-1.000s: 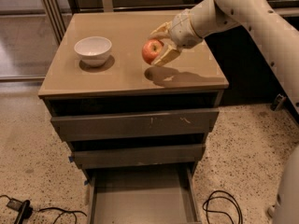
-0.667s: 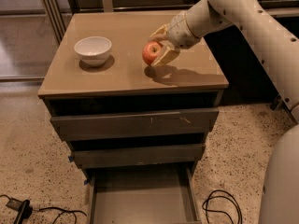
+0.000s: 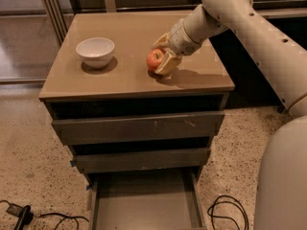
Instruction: Pick apple from bottom drawer and place on counter
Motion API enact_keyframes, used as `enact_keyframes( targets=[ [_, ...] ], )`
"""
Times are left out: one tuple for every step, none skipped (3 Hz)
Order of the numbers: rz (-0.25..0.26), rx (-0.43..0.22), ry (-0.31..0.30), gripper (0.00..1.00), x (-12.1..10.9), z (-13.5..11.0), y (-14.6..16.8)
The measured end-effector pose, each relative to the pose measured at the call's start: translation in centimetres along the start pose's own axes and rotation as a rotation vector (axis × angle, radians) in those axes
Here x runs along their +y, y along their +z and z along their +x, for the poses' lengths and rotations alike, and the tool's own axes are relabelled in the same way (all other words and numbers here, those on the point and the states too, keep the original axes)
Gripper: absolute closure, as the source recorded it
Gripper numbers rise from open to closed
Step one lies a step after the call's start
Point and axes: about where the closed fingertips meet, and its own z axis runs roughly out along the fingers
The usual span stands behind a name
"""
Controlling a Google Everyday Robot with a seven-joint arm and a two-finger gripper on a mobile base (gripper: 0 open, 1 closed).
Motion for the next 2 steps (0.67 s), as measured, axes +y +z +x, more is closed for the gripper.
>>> enact_keyframes(
  targets=[
    [0.0, 0.0, 0.0, 0.82, 0.0, 0.0, 0.0],
    [0.0, 0.0, 0.0, 0.59, 0.0, 0.0, 0.0]
  ],
)
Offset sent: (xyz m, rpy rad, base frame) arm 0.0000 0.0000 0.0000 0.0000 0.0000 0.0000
